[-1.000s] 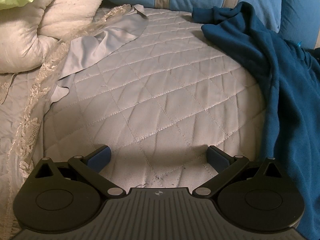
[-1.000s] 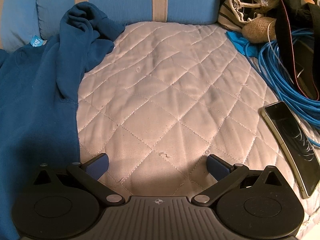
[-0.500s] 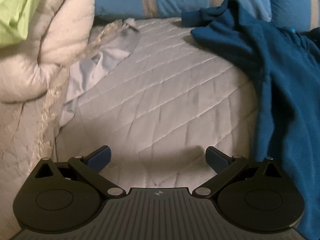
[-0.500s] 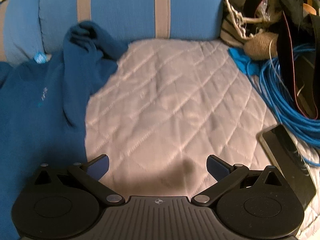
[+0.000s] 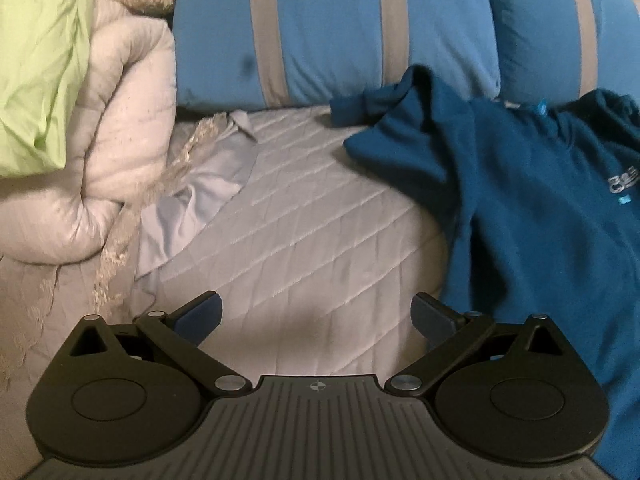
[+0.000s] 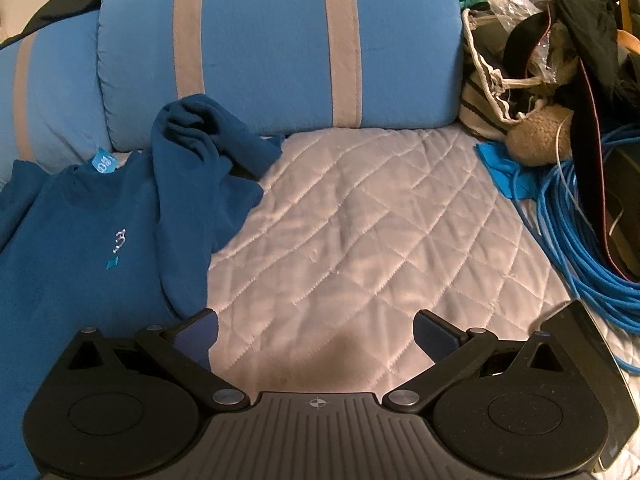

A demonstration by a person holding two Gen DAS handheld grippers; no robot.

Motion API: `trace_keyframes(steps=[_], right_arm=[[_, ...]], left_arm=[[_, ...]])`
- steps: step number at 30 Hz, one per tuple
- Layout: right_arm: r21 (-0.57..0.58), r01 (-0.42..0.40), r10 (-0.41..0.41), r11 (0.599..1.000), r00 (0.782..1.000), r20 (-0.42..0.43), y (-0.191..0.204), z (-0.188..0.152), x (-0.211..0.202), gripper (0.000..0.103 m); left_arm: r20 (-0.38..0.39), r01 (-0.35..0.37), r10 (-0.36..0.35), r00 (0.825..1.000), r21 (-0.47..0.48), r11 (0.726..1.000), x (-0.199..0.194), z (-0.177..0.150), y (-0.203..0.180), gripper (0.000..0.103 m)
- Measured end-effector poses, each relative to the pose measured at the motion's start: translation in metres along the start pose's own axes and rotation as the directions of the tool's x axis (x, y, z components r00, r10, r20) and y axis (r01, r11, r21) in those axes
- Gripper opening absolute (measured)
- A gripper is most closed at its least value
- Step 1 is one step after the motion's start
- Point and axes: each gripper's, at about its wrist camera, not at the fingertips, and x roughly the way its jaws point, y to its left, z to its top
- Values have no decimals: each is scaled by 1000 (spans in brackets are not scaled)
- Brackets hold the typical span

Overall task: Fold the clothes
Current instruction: 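Move the right tool to the sweatshirt sleeve and close on its cuff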

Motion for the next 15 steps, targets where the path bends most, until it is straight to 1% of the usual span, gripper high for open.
trace_keyframes(steps=[8,15], right_arm=[[-7,-14,14,1000,1000,12,6,7,2,103],[-11,-23,23,1000,1000,17,11,9,5,103]], left_arm=[[27,3,-3,1000,2,1000,-16,8,-7,103],[21,18,-18,1000,-9,1000,-20,7,-8,103]])
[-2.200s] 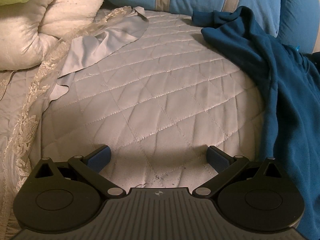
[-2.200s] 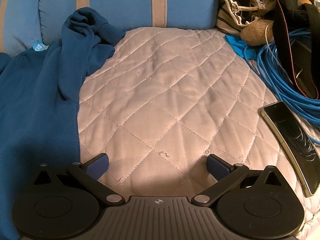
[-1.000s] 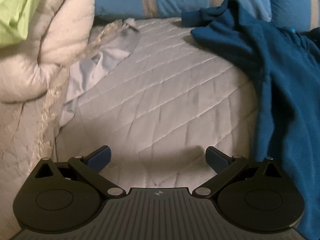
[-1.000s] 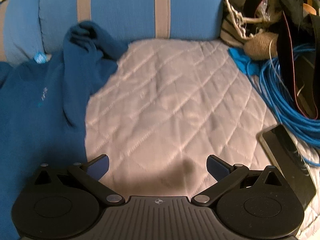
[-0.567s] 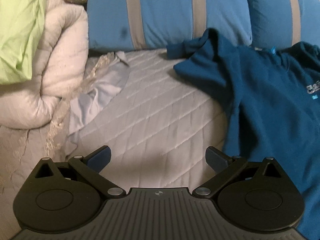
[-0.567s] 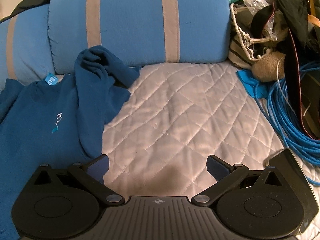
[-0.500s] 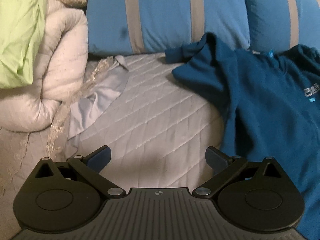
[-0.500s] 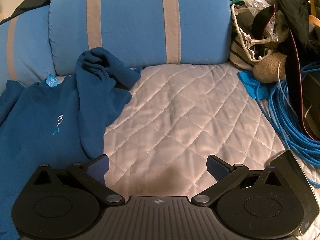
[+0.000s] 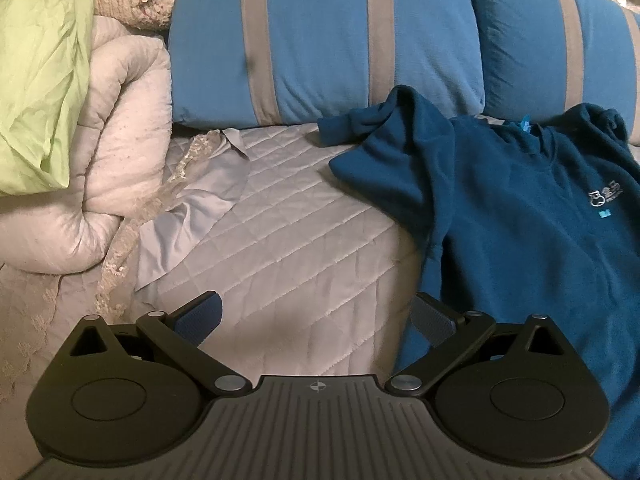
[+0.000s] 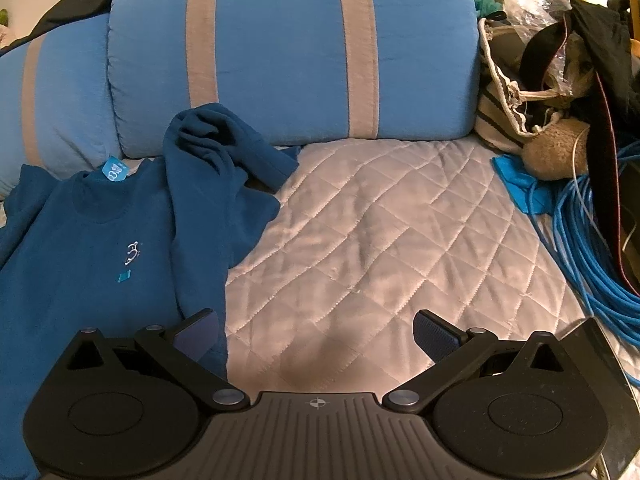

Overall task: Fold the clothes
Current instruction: 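Move the right tool to the sweatshirt sleeve and close on its cuff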

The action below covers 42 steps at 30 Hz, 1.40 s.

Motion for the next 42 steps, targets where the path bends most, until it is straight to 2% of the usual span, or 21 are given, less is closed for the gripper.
trace_keyframes(steps=[2,6,11,18,21,24,28,32,42], right_arm=[[0,-3,3,1000,1000,1,1,1,1,103],[0,-3,3,1000,1000,6,3,3,5,103],[-2,-10,10,1000,1000,17,7,6,12,103],[1,-42,42,999,997,57,16,27,32,103],[-2,-52,52,999,995,83,22,41,45,101],[-6,-44,44,999,993,108,28,57,61,93],[-12,-19,21,1000,990,136,33,75,81,88],[-48,16,-9,999,990,141,39,87,99,84],[-153,71,-49,986,989,143,51,92,132,83]], left_arm=[[-4,17,-18,1000,-18,1000,-2,-2,1,103],[13,106,-105,994,-75,992,-13,-11,1,103],[52,235,-230,972,-126,964,-25,-31,-4,103],[70,337,-330,941,-177,925,-19,-61,-16,103],[76,348,-340,937,-190,918,-15,-66,-19,103],[107,346,-330,938,-201,917,-14,-67,-17,103],[99,324,-310,945,-184,928,-10,-68,-24,103],[108,322,-308,945,-161,933,-11,-69,-27,103],[82,326,-316,945,-188,926,-2,-67,-26,103]])
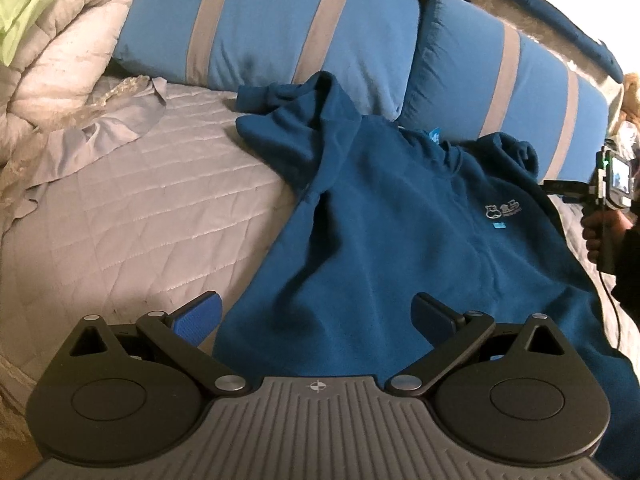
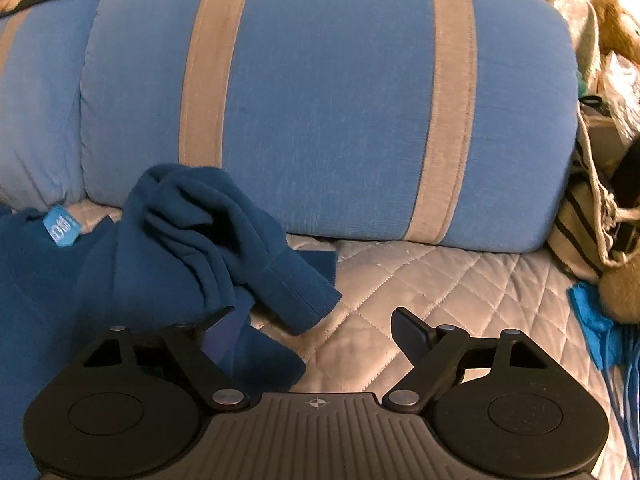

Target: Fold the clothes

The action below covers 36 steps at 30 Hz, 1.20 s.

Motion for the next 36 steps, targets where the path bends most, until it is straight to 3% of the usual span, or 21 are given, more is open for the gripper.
trace_keyframes(steps=[10,15,18,19,20,26,33,36], right_arm=[[-54,10,-9,999,1000,10,11,2,17,77],[-80,-2,3,997,1000,7,15,4,21,63],[-103,-18,18,994,1000,-3,19,5,23,36],[-109,-21,21,994,1000,-6,19,5,23,14],[-116,-24,23,993,1000,-9,19,6,22,2],[-166,28,-23,986,999,29,5,14,5,2],[-210,121,-109,970,992,68,-45,14,-28,2],[-228,108,-98,968,994,56,-57,5,-34,3]], left_arm=[[-11,-7,7,1000,-1,1000,1,1,-1,103],[-12,-11,11,1000,-2,1000,2,2,-2,103],[-13,-10,10,1000,-4,1000,2,2,-2,103],[-14,-10,10,1000,-5,1000,2,2,-2,103],[-14,-10,10,1000,-5,1000,2,2,-2,103],[-12,-8,8,1000,-4,1000,2,1,0,103],[-5,0,0,1000,-10,1000,1,1,1,103],[-5,4,-4,1000,-12,1000,1,1,1,103]])
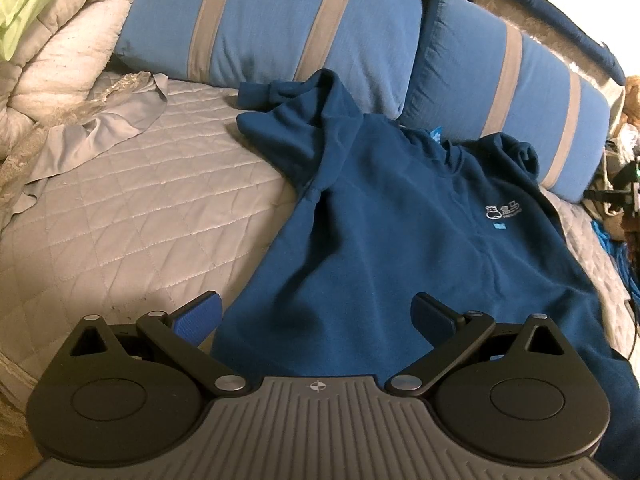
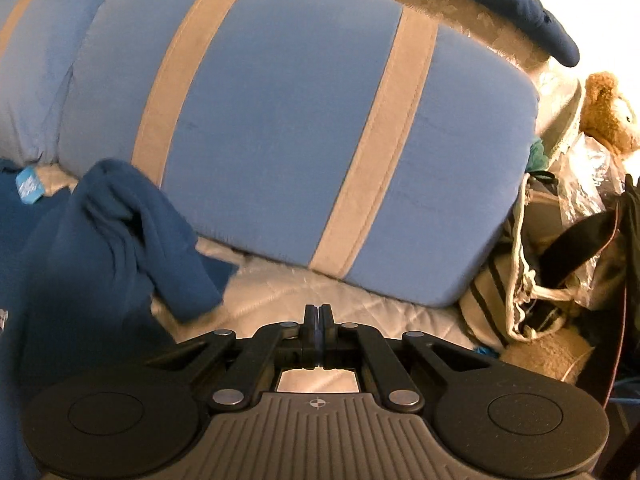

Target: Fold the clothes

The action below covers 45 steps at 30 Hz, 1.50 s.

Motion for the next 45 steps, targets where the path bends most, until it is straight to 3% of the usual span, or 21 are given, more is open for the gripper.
trace_keyframes(steps=[1,3,5,7,18,19,20,22,26,30,38,43,45], right_arm=[[-7,-12,12,1000,1000,1,1,-2,-2,5],[-21,-38,38,999,999,7,6,-4,-1,21],[-28,-65,65,998,998,19,17,-6,1,59],[-33,-91,92,995,995,38,29,-3,6,68],[-156,-116,121,981,992,20,89,7,63,64],[-155,-122,126,980,992,13,90,8,66,50],[-150,-138,140,979,990,-2,90,10,68,30],[-155,-140,139,978,990,-18,89,12,69,13],[-193,-106,109,976,994,2,78,12,56,11],[-266,-20,28,964,999,27,54,7,33,11],[-498,194,-196,845,979,49,-11,-41,-7,11],[-480,209,-249,852,968,-20,-53,-78,-39,12],[-486,216,-265,847,964,-33,-58,-90,-49,17]], left_arm=[[0,0,0,1000,0,1000,0,0,0,103],[0,0,0,1000,0,1000,0,0,0,103],[-3,0,0,1000,0,1000,0,1,-1,103],[-5,-1,1,1000,1,1000,1,1,-1,103],[-24,11,-11,1000,-14,1000,6,1,1,103],[-24,11,-11,1000,-16,1000,6,1,1,103],[-26,11,-12,1000,-16,1000,7,1,1,103],[-29,13,-13,1000,-17,1000,7,1,1,103],[-23,12,-12,1000,-14,1000,6,1,0,103],[-20,14,-14,1000,-15,1000,6,0,1,103],[-12,13,-13,1000,-14,1000,5,0,0,103],[-13,9,-10,1000,-11,1000,5,0,-1,103],[-12,6,-6,1000,-6,1000,4,0,-2,103]])
